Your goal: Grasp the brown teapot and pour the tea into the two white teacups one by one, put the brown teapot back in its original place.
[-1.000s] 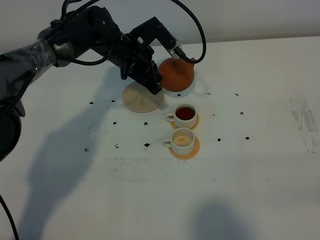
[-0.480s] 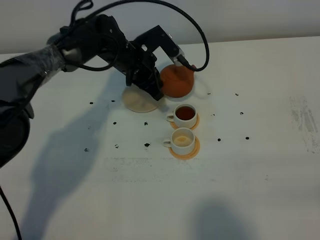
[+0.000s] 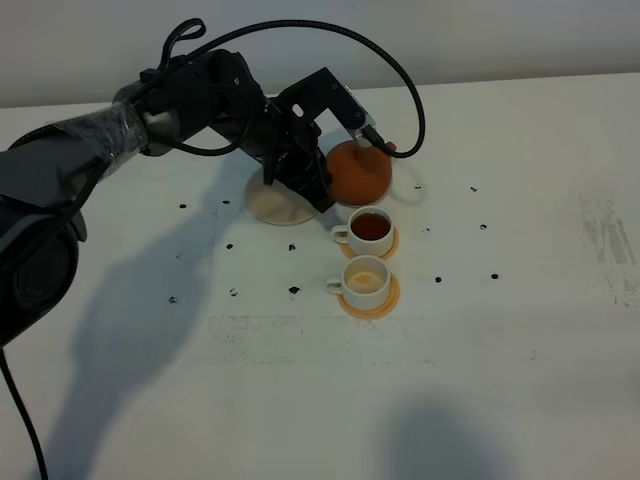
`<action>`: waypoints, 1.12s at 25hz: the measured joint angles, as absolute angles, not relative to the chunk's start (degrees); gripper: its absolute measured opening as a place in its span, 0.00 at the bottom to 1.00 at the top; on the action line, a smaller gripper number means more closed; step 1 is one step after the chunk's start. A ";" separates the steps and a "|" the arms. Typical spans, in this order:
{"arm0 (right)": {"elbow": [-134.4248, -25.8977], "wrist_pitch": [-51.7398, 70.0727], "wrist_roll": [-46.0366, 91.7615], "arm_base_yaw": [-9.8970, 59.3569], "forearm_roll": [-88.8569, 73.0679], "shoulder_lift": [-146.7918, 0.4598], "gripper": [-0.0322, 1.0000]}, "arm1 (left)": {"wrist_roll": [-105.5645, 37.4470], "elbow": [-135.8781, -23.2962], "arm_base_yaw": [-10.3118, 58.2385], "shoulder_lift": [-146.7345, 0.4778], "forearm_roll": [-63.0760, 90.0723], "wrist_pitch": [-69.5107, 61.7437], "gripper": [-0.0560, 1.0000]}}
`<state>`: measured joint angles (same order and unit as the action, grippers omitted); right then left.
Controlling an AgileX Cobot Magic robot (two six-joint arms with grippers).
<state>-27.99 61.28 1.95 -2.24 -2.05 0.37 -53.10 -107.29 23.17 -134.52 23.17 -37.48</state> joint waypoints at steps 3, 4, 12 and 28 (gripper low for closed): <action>-27.99 61.28 1.95 -2.24 -2.05 0.37 0.53 | -53.10 -108.29 23.17 -134.58 23.10 -37.97 0.15; -27.99 61.28 1.95 -2.24 -2.05 0.37 0.53 | -53.10 -109.16 23.17 -134.58 23.08 -38.47 0.15; -27.99 61.28 1.95 -2.24 -2.05 0.37 0.53 | -53.34 -112.55 23.21 -133.31 22.75 -40.58 0.15; -27.99 61.28 1.95 -2.24 -2.05 0.37 0.53 | -60.42 -86.22 23.79 -113.70 21.83 -25.70 0.15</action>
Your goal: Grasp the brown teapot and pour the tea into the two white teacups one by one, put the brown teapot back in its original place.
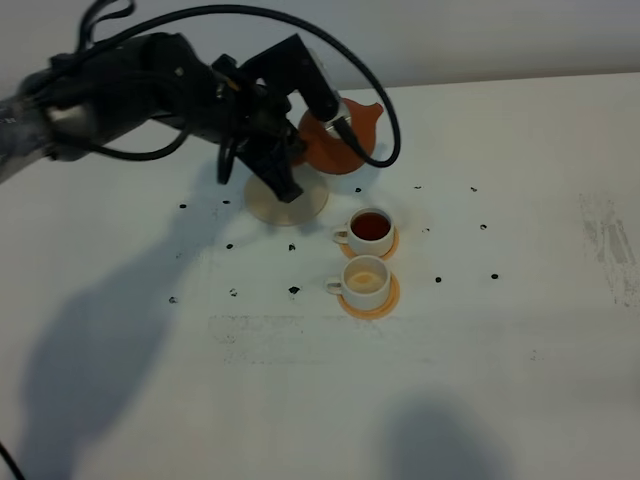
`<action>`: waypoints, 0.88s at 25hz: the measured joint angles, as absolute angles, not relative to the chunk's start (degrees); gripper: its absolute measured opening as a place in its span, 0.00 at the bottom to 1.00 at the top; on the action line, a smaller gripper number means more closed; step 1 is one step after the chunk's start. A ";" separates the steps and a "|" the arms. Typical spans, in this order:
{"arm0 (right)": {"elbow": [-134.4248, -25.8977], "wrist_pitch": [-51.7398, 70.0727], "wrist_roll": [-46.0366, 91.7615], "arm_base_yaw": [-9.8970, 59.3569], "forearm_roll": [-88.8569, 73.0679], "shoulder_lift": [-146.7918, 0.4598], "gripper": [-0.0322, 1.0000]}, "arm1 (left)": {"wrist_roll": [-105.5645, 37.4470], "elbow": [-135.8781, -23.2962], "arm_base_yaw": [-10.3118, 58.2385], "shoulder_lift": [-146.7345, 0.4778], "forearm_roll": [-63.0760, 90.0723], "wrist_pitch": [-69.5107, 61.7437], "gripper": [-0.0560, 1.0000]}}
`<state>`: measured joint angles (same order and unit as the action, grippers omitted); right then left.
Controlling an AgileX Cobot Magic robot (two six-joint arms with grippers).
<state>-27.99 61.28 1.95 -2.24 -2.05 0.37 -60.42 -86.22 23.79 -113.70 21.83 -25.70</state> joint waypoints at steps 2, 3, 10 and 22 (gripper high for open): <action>-27.99 61.28 1.95 -2.24 -2.05 0.37 0.53 | -60.42 -83.39 23.79 -110.91 21.88 -24.98 0.15; -27.99 61.28 1.95 -2.24 -2.05 0.37 0.53 | -60.47 -82.07 23.79 -109.56 21.88 -24.81 0.15; -27.99 61.28 1.95 -2.24 -2.05 0.37 0.53 | -60.40 -74.58 23.79 -102.29 21.88 -23.09 0.15; -27.99 61.28 1.95 -2.24 -2.05 0.37 0.53 | -59.04 -68.75 24.64 -99.68 21.77 -23.09 0.15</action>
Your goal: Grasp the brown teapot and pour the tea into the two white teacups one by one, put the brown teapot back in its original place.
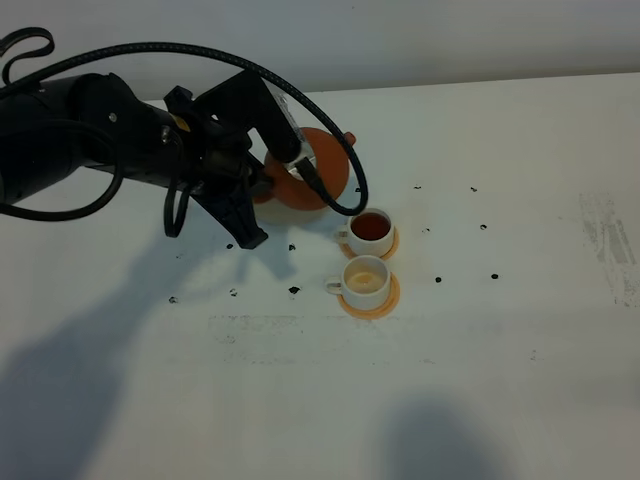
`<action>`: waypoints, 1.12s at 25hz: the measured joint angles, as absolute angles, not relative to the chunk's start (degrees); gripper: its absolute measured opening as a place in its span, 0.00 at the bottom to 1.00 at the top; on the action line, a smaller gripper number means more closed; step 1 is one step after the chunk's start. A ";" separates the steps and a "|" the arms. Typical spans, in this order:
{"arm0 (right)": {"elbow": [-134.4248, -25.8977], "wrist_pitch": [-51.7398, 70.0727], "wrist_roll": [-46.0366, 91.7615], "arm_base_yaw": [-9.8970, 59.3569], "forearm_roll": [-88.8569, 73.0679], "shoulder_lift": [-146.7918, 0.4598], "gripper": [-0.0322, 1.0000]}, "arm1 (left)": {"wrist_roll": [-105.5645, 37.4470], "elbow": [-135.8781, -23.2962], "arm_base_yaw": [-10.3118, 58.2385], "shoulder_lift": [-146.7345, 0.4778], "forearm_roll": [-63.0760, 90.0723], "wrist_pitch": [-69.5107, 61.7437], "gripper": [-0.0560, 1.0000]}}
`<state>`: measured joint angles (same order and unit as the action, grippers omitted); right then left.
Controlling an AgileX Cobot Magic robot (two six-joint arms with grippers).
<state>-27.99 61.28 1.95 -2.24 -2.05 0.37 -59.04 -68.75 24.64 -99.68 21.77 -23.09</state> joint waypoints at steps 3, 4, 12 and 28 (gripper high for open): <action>-27.99 61.28 1.95 -2.24 -2.05 0.37 0.53 | -59.04 -65.97 26.04 -97.91 21.77 -22.90 0.15; -27.99 61.28 1.95 -2.24 -2.05 0.37 0.53 | -59.04 -64.79 26.44 -97.23 21.77 -22.82 0.15; -27.99 61.28 1.95 -2.24 -2.05 0.37 0.53 | -59.04 -57.15 27.74 -91.75 21.44 -20.63 0.15; -27.99 61.28 1.95 -2.24 -2.05 0.37 0.53 | -59.73 -54.12 27.74 -90.44 8.17 -17.42 0.15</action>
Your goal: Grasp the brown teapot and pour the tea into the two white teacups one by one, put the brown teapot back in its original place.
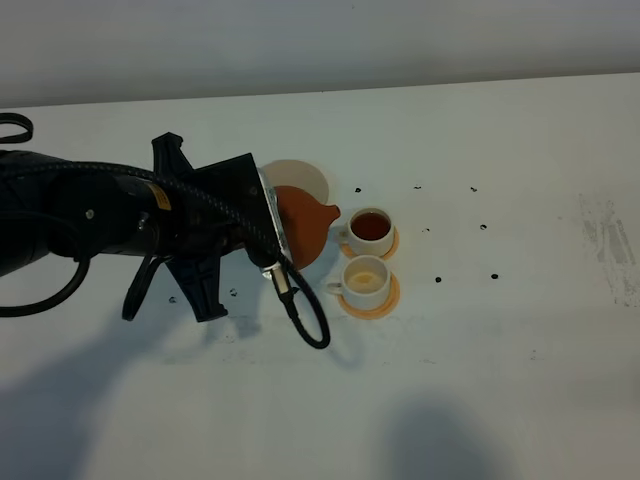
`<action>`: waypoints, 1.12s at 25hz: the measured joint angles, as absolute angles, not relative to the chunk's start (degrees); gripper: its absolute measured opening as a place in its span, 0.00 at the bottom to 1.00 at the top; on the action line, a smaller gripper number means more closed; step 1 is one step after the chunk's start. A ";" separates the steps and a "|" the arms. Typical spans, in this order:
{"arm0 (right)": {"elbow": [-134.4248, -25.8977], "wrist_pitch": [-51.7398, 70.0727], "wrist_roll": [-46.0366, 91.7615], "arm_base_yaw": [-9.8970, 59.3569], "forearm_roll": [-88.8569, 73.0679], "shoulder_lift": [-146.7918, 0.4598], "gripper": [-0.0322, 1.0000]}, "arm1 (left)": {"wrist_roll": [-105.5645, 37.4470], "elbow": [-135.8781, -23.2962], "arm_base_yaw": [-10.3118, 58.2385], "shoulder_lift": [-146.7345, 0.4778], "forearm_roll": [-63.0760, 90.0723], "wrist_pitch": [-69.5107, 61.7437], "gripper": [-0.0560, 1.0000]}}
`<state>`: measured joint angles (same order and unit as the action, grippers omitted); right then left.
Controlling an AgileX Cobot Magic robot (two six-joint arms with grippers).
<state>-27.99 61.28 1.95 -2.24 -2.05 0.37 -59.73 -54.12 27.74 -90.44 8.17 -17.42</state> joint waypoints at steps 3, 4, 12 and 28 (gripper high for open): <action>-27.99 61.28 1.95 -2.24 -2.05 0.37 0.53 | -63.31 -53.65 27.74 -90.44 6.60 -16.89 0.15; -27.99 61.28 1.95 -2.24 -2.05 0.37 0.53 | -64.67 -53.04 27.74 -90.44 6.38 -16.49 0.15; -27.99 61.28 1.95 -2.24 -2.05 0.37 0.53 | -69.33 -49.55 27.74 -90.49 6.11 -11.63 0.15; -27.99 61.28 1.95 -2.24 -2.05 0.37 0.53 | -70.94 -49.55 29.71 -95.01 4.90 -5.32 0.15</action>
<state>-27.99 61.28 1.95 -2.24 -2.05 0.37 -70.94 -49.55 29.71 -95.01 4.90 -5.32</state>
